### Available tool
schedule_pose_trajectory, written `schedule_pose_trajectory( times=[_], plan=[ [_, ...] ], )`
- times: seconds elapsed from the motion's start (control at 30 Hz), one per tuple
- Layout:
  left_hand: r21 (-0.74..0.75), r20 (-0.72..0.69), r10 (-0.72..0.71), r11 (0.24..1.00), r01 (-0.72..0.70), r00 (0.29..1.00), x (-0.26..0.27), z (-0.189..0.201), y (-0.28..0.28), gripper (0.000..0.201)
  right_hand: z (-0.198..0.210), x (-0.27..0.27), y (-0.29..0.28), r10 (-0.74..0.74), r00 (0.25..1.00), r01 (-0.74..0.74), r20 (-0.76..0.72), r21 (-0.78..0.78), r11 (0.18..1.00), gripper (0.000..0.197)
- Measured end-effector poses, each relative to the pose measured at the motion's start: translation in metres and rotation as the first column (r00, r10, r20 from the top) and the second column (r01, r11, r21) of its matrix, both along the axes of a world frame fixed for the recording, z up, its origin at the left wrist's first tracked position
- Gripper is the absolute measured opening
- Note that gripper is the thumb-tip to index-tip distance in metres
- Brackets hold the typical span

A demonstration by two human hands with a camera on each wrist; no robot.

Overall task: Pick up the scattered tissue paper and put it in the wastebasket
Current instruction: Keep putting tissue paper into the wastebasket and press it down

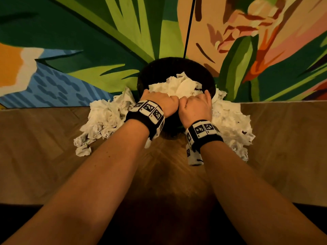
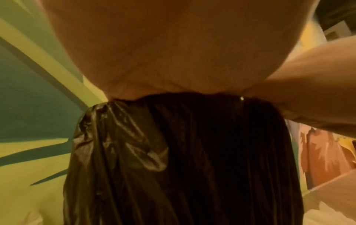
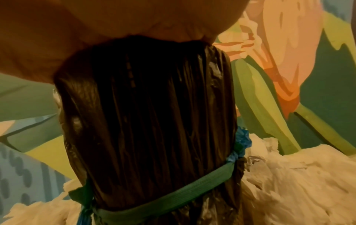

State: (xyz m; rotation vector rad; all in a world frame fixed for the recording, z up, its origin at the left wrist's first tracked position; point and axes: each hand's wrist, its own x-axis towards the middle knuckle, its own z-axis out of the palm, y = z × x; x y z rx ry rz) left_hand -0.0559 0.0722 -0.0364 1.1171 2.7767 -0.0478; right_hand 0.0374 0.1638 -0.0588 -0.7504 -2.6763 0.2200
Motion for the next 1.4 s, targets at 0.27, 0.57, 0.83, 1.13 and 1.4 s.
schedule_pose_trajectory(
  times=[0.27,0.57,0.83,1.13,1.4],
  plan=[
    [0.155,0.011,0.069,0.985,-0.07,0.998,0.006,0.002,-0.01,0.043,-0.004,0.003,0.003,0.053,0.996,-0.054,-0.067,-0.01,0.999,0.054],
    [0.78,0.138,0.208,0.579,-0.235,0.968,-0.003,0.019,-0.055,0.047,0.03,0.012,0.007,-0.068,0.936,-0.051,-0.346,-0.324,0.945,0.019],
    [0.819,0.411,0.374,0.248,-0.517,0.831,-0.047,0.007,-0.12,0.044,0.089,-0.009,-0.044,0.143,0.818,-0.367,-0.558,-0.314,0.876,0.019],
    [0.375,0.515,0.466,0.633,-0.678,0.72,-0.036,-0.114,-0.144,0.029,-0.008,-0.032,-0.11,0.407,0.897,-0.429,-0.171,-0.558,0.71,0.02],
    [0.143,0.297,0.448,0.852,-0.504,0.843,-0.037,-0.169,-0.112,0.058,-0.126,-0.03,-0.086,0.429,0.871,-0.153,0.241,-0.695,0.703,0.035]
  ],
)
